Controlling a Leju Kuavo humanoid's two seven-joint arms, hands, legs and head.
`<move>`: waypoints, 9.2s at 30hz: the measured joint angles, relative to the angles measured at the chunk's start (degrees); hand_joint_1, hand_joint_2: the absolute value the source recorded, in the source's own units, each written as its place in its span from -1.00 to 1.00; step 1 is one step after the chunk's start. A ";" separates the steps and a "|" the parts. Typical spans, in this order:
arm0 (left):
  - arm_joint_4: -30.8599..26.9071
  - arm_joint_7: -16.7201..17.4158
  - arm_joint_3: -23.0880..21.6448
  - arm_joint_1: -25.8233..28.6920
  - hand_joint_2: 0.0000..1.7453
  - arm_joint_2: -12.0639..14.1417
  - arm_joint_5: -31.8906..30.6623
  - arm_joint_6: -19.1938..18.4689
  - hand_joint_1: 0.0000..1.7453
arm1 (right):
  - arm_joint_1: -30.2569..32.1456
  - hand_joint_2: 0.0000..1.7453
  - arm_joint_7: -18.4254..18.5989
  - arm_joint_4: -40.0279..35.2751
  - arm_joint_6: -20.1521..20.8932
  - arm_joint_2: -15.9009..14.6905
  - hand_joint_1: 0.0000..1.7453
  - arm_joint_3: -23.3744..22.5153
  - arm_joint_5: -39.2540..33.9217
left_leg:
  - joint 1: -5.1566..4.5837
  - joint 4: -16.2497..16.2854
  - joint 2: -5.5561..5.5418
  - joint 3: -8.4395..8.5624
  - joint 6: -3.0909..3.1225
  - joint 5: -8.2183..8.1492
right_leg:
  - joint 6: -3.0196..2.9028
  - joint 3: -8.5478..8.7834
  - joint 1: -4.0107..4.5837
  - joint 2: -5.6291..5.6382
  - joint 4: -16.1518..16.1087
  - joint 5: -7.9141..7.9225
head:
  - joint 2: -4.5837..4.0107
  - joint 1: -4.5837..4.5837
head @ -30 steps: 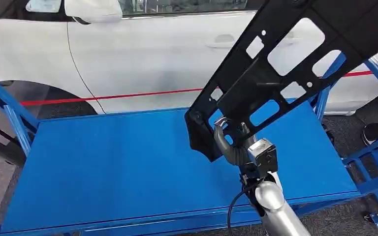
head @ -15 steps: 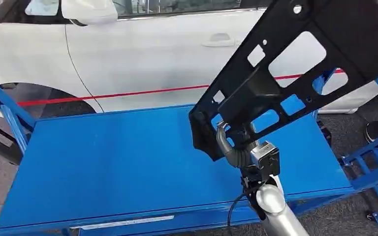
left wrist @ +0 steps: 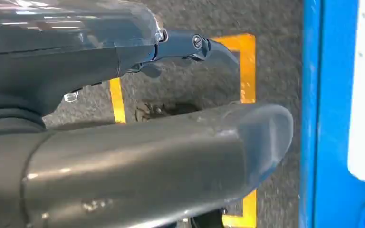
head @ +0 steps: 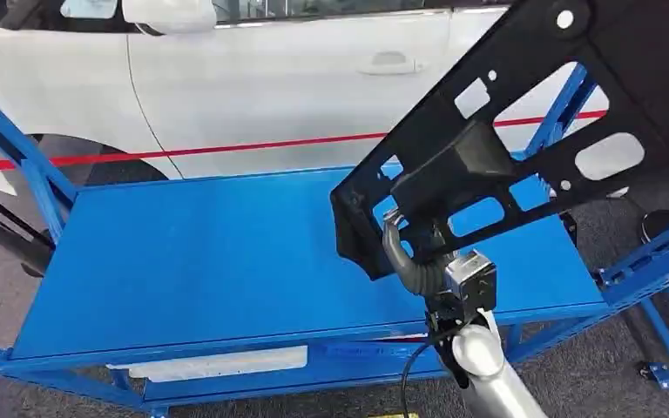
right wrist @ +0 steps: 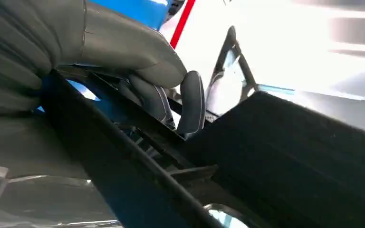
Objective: Take the parts from the cabinet and place them on the table.
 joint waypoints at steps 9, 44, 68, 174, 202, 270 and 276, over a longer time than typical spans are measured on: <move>0.00 0.96 -0.48 0.38 -1.00 0.28 -1.18 0.81 -1.00 | 1.56 1.00 -0.31 -0.31 -0.81 -0.09 1.00 0.00 -0.04 | 0.32 1.99 0.63 -7.79 -0.30 4.94 | 1.99 4.19 -1.24 0.25 9.25 -7.00 | 0.02 0.39; 0.02 1.03 -2.43 0.16 -1.00 0.31 -3.67 0.31 -1.00 | 6.95 1.00 -1.03 -0.15 -0.92 -0.87 1.00 -1.94 0.72 | -0.15 3.91 0.76 -10.34 -1.67 6.76 | 0.05 9.83 -0.43 0.56 0.82 -10.45 | 0.02 0.70; 0.00 1.84 -1.88 1.19 -1.00 1.22 -3.26 1.36 -1.00 | 21.45 1.00 -9.38 -3.00 -9.05 4.26 1.00 -5.03 5.75 | -0.19 0.77 0.83 -5.27 0.29 3.81 | 1.18 -1.44 -0.42 0.26 16.72 -10.55 | 0.02 0.42; 0.02 3.67 -2.95 1.77 -1.00 1.68 -8.74 -0.87 -1.00 | 25.21 1.00 -10.51 -6.89 -14.38 9.11 1.00 -9.18 12.92 | 0.56 20.54 0.67 -15.13 -4.33 -4.61 | -2.44 8.59 -0.02 -0.12 -0.07 -9.41 | 0.02 -0.37; 0.00 4.94 -3.52 1.70 -1.00 2.08 -10.03 -1.33 -1.00 | 25.34 1.00 -11.94 -10.25 -18.67 9.86 1.00 -13.64 13.31 | 0.65 11.77 1.25 -6.84 -3.63 -6.44 | -1.18 4.75 -1.18 0.39 1.78 -7.51 | 0.02 0.28; 0.00 4.94 -3.83 1.79 -1.00 2.38 -13.33 -1.68 -1.00 | 24.88 1.00 -12.11 -13.29 -19.43 11.61 1.00 -15.63 13.70 | 0.87 4.04 -2.66 -3.18 -2.42 -0.01 | -1.37 5.62 -0.21 5.32 -0.01 -5.97 | 0.00 0.11; 0.00 4.88 -3.83 1.59 -1.00 2.56 -13.38 -1.68 -1.00 | 25.09 1.00 -12.09 -12.98 -19.43 11.65 1.00 -15.63 13.77 | 0.90 1.39 -2.12 -2.54 -0.70 0.51 | 1.03 3.83 -0.71 6.96 0.67 -5.31 | 0.00 0.26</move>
